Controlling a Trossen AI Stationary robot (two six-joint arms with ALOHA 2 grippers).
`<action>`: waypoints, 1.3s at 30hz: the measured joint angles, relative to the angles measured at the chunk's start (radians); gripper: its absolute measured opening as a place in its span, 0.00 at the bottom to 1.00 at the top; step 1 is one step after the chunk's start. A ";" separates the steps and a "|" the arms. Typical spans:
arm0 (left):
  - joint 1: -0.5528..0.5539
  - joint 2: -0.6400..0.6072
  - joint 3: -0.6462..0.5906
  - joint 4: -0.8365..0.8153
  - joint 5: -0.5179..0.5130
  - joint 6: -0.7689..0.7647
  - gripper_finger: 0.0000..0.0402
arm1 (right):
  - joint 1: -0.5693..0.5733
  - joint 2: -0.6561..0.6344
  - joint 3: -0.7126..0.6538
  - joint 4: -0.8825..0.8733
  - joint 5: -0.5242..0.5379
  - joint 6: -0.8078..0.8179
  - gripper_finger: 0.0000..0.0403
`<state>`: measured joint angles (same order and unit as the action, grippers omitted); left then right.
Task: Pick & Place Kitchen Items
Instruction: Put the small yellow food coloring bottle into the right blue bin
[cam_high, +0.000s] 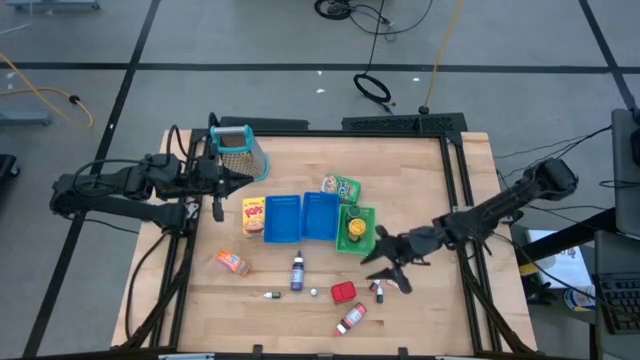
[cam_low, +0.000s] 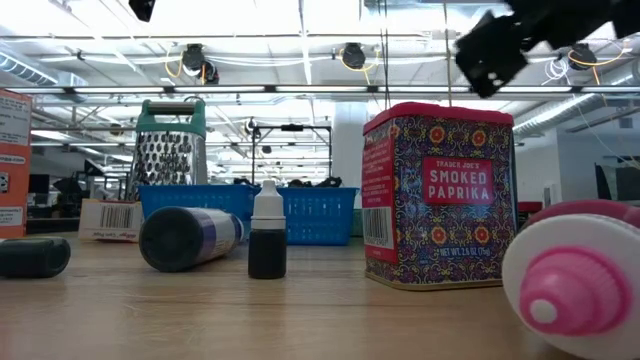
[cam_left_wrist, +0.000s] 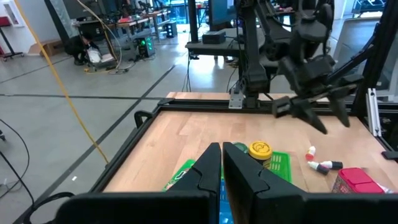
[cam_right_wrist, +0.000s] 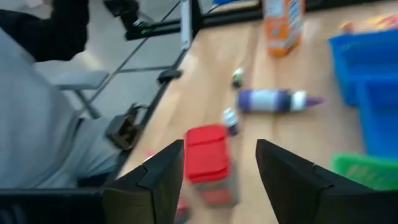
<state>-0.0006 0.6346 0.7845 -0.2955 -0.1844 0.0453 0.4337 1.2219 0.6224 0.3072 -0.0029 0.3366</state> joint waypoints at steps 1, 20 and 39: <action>0.000 0.000 0.000 0.000 0.000 -0.002 0.05 | 0.020 0.000 0.000 -0.009 0.001 0.025 0.47; 0.000 0.000 0.000 0.000 0.000 -0.005 0.05 | 0.224 0.002 0.001 -0.356 0.067 0.684 0.38; 0.000 0.000 0.000 0.001 0.000 -0.028 0.05 | 0.305 0.154 0.001 -0.395 0.214 0.770 0.38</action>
<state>-0.0006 0.6350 0.7845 -0.2943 -0.1846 0.0170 0.7387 1.3764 0.6235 -0.0876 0.2109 1.1064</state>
